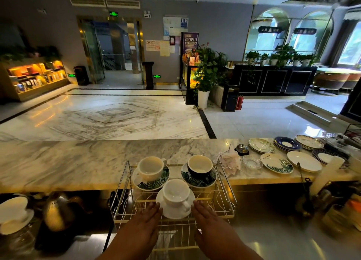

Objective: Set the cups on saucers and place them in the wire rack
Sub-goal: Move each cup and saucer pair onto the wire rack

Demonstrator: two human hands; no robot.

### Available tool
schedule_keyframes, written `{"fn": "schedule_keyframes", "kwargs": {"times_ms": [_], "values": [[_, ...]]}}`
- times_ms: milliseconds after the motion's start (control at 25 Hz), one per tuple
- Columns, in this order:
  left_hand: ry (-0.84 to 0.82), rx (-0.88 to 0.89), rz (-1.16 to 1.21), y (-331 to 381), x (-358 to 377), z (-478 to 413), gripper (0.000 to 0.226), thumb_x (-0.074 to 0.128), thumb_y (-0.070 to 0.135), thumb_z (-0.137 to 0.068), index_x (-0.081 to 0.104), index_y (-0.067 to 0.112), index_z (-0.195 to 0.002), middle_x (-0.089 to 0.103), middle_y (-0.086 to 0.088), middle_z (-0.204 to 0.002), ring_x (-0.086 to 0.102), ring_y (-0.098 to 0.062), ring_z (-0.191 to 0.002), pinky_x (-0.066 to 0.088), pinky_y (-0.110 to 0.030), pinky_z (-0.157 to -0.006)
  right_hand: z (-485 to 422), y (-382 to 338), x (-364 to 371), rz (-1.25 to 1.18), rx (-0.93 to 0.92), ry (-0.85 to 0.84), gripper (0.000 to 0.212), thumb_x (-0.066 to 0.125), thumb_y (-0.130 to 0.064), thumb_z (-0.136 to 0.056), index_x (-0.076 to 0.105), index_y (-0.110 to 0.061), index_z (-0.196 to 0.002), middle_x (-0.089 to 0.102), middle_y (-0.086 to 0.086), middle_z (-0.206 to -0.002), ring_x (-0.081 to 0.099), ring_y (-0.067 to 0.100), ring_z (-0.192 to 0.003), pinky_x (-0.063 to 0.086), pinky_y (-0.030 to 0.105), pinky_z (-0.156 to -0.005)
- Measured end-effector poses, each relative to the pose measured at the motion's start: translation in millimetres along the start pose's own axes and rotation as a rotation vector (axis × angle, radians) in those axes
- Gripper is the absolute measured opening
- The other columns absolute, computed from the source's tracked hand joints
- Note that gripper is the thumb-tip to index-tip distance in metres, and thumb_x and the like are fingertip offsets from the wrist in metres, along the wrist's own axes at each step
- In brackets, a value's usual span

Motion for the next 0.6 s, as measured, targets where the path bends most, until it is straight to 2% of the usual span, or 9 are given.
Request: {"fn": "schedule_keyframes", "kwargs": {"times_ms": [120,160,280,360,400,440,480,520,600], "values": [[0.057,-0.013,-0.037,-1.7,4.9,1.7,0.070,0.010,0.041,-0.105,0.077,0.028,-0.120,0.073,0.008,-0.125,0.070,-0.008,-0.114,0.057,-0.023,-0.088,1.6,0.6,3.1,0.007,-0.009,-0.023,0.078,0.038,-0.051,-0.096,0.002,-0.027,-0.160,-0.008,-0.009,-0.169,-0.021,0.006,-0.146,0.003,0.031,-0.118],[0.053,-0.010,-0.079,-0.2,4.7,3.0,0.073,0.006,0.040,-0.104,0.077,0.028,-0.120,0.073,0.008,-0.125,0.070,-0.008,-0.114,0.057,-0.023,-0.088,1.8,1.1,2.9,0.005,-0.008,-0.027,0.078,0.038,-0.052,-0.096,0.002,-0.027,-0.160,-0.009,-0.009,-0.169,-0.020,0.006,-0.146,0.004,0.032,-0.118],[-0.049,-0.013,-0.040,1.1,5.8,1.8,0.058,0.023,0.043,-0.103,0.076,0.028,-0.121,0.074,0.007,-0.124,0.071,-0.008,-0.112,0.057,-0.023,-0.086,0.9,1.9,1.4,0.001,-0.006,-0.042,0.078,0.036,-0.055,-0.096,0.001,-0.027,-0.160,-0.009,-0.009,-0.169,-0.019,0.007,-0.147,0.004,0.034,-0.119],[-0.067,-0.044,0.015,1.4,-0.9,3.0,0.046,0.052,0.049,-0.091,0.074,0.027,-0.125,0.072,0.005,-0.128,0.069,-0.010,-0.116,0.056,-0.024,-0.090,0.0,2.0,0.4,0.003,-0.007,-0.042,0.078,0.036,-0.056,-0.096,0.001,-0.028,-0.160,-0.008,-0.009,-0.169,-0.017,0.007,-0.148,0.003,0.033,-0.117],[-0.087,-0.061,0.054,0.7,-1.5,3.6,0.056,0.061,0.047,-0.084,0.067,0.025,-0.134,0.064,0.000,-0.140,0.062,-0.013,-0.127,0.052,-0.028,-0.098,-0.2,1.8,-0.3,0.003,-0.007,-0.039,0.078,0.036,-0.056,-0.096,0.001,-0.028,-0.160,-0.008,-0.009,-0.169,-0.016,0.007,-0.148,0.002,0.033,-0.116],[-0.057,-0.047,0.068,-3.5,3.6,1.1,0.066,0.060,0.044,-0.086,0.052,0.022,-0.148,0.045,-0.003,-0.156,0.046,-0.018,-0.142,0.041,-0.033,-0.112,-0.5,1.7,-0.6,0.003,-0.008,-0.039,0.077,0.036,-0.056,-0.097,0.001,-0.028,-0.160,-0.008,-0.009,-0.169,-0.016,0.007,-0.147,0.002,0.032,-0.116],[-0.053,-0.035,0.085,-5.3,7.4,-1.5,0.069,0.051,0.040,-0.094,0.032,0.022,-0.158,0.019,0.000,-0.165,0.022,-0.019,-0.153,0.021,-0.034,-0.122,-0.8,1.7,-0.8,0.003,-0.009,-0.040,0.077,0.037,-0.055,-0.097,0.002,-0.028,-0.160,-0.008,-0.009,-0.169,-0.016,0.007,-0.147,0.002,0.032,-0.115],[-0.071,-0.039,0.118,-6.5,11.2,-2.5,0.069,0.041,0.039,-0.100,0.015,0.023,-0.162,0.000,0.004,-0.165,0.004,-0.017,-0.156,0.006,-0.033,-0.123,-0.9,1.8,-1.1,0.001,-0.012,-0.041,0.076,0.037,-0.054,-0.098,0.002,-0.028,-0.160,-0.008,-0.009,-0.169,-0.017,0.007,-0.146,0.001,0.032,-0.115],[-0.071,-0.055,0.147,-9.6,15.3,-5.5,0.067,0.034,0.039,-0.103,0.007,0.026,-0.163,-0.006,0.006,-0.167,-0.003,-0.015,-0.157,-0.002,-0.030,-0.122,-0.7,1.3,-2.8,-0.009,-0.013,-0.039,0.073,0.038,-0.051,-0.100,0.003,-0.027,-0.160,-0.007,-0.009,-0.169,-0.016,0.008,-0.148,0.001,0.032,-0.117]]}}
Point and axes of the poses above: each hand's wrist, its own z-axis away from the middle knuckle, its own x-axis out of the palm, y = z × x, the point moved 4 cm from there along -z, towards the middle knuckle
